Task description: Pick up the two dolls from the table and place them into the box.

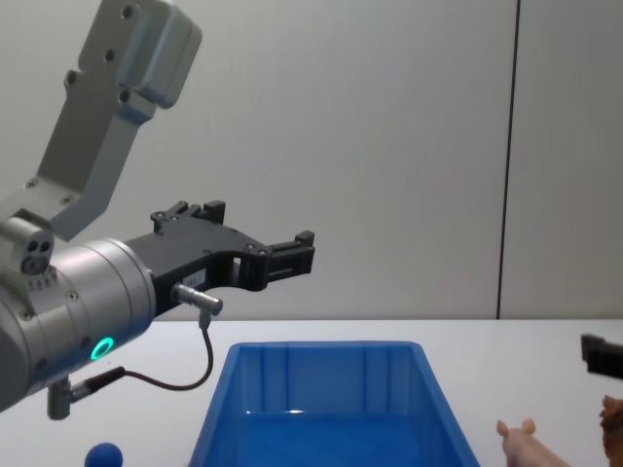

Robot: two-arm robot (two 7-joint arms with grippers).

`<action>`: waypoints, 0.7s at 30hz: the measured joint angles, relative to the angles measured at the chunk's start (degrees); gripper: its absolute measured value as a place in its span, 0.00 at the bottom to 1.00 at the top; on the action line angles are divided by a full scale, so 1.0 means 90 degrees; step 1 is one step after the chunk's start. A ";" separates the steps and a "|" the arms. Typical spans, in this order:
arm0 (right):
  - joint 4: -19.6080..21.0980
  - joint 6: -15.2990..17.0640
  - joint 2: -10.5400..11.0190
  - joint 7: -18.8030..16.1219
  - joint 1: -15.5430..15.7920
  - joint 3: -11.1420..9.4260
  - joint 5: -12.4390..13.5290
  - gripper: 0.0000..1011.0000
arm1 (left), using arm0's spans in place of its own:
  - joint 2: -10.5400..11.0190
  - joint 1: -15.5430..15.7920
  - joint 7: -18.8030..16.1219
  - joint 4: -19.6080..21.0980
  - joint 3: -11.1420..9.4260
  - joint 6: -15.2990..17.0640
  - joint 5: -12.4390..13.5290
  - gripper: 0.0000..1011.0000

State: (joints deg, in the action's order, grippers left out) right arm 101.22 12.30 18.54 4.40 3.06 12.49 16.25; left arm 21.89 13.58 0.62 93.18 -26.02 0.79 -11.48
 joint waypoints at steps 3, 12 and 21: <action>0.0011 0.0112 -0.0007 0.0091 0.0050 0.0000 -0.0017 0.99 | 0.0000 0.0000 0.0000 0.0000 0.0000 0.0000 0.0000 0.99; 0.0020 0.0331 -0.0037 0.0276 0.0209 0.0014 -0.0059 0.99 | 0.0000 0.0000 0.0000 0.0000 0.0000 0.0000 0.0000 0.99; -0.0082 0.0401 -0.0070 0.0324 0.0325 0.0032 -0.0078 0.99 | 0.0000 0.0000 0.0000 0.0000 0.0000 0.0000 0.0000 0.99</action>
State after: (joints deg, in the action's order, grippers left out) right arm 100.48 15.91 17.91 7.32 5.98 12.78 15.55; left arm 21.89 13.59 0.63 93.18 -26.02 0.79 -11.48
